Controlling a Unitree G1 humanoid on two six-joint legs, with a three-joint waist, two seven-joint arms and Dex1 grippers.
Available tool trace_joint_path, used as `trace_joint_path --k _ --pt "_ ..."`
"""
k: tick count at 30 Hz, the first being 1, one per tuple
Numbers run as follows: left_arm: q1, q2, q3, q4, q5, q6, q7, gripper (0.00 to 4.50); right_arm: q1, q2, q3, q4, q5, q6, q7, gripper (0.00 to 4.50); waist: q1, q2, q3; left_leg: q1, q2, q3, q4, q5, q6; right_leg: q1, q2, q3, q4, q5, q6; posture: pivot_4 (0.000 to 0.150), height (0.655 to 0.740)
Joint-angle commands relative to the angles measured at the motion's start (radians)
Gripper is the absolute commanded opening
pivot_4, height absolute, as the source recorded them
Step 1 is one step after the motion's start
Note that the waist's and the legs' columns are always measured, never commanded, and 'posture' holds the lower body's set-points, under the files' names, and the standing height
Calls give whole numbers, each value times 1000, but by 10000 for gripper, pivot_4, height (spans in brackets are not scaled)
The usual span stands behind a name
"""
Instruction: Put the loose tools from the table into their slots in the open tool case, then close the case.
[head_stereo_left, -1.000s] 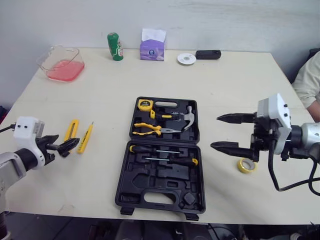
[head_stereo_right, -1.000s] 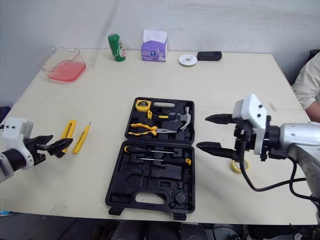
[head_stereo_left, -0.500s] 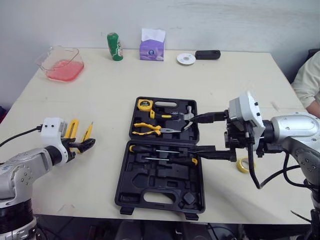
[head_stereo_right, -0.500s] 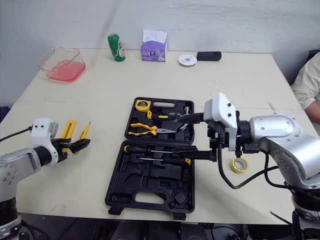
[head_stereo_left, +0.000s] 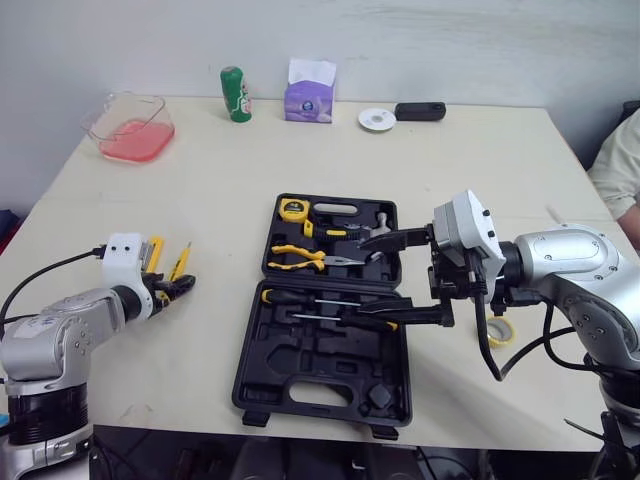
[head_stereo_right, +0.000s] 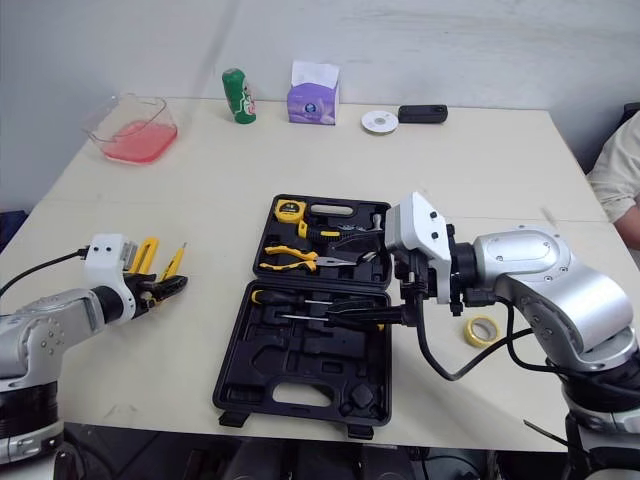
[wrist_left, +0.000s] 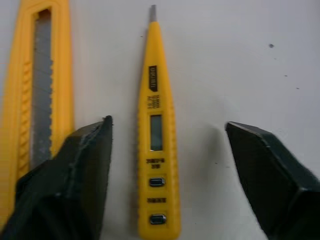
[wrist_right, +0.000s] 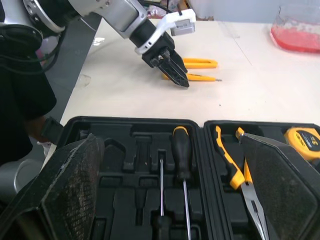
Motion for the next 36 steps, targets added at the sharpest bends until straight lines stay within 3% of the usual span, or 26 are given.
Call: trace_joint_path --k 1,4,9,13,17,19,21,26,36 --pt "3 -25 -35 72 32 -6 4 19179 -16 2 -12 -13 -2 -18 2 45000 4 0 0 0 0 0 0 0 0 0 0 0 0 0 0 1500 7244" --pt "0 -38 -42 93 48 -41 -2 5532 -14 6 -15 -14 1 -16 0 45000 13 0 0 0 0 0 0 0 0 0 0 0 0 0 0 1500 7244" --pt "-14 4 -32 -31 14 -61 -68 4978 10 10 -16 -28 -1 -14 -12 45000 16 1 0 0 0 -1 1 1 0 1 -1 -1 0 0 0 1500 7244" --pt "-16 240 -84 -219 -40 -180 -342 4977 49 -15 -46 -46 18 1 -10 45000 10 -8 4 -4 0 -2 0 1 -1 -2 -1 -2 -1 0 0 1500 7244" --pt "5 451 -202 -351 -79 -384 -709 4977 147 -74 -85 -73 32 6 24 45000 9 -6 4 -5 0 -1 -4 2 -6 -2 -2 -1 -8 0 -1 1500 7244" --pt "-9 494 -260 -365 -78 -440 -798 4977 188 -99 -94 -84 26 -1 34 45000 9 -2 4 -4 0 0 -5 2 -6 -1 -2 -1 -11 -1 -1 1500 7244" --pt "-56 493 -324 -362 -87 -435 -838 4977 223 -119 -105 -100 28 4 32 45000 10 -2 4 -5 0 0 -5 1 -5 -1 -1 -1 -11 -1 -1 1500 7244" --pt "-239 430 -611 -303 61 -417 -870 4977 342 -160 -162 -171 76 54 2 45000 14 -2 5 -4 0 0 -2 0 2 0 2 -2 -7 0 -1 1500 7244" --pt "-369 316 -859 -263 218 -430 -936 4977 468 -167 -195 -247 70 52 -62 45000 13 -3 5 -4 0 1 3 1 3 0 5 1 -3 0 2 1500 7244"
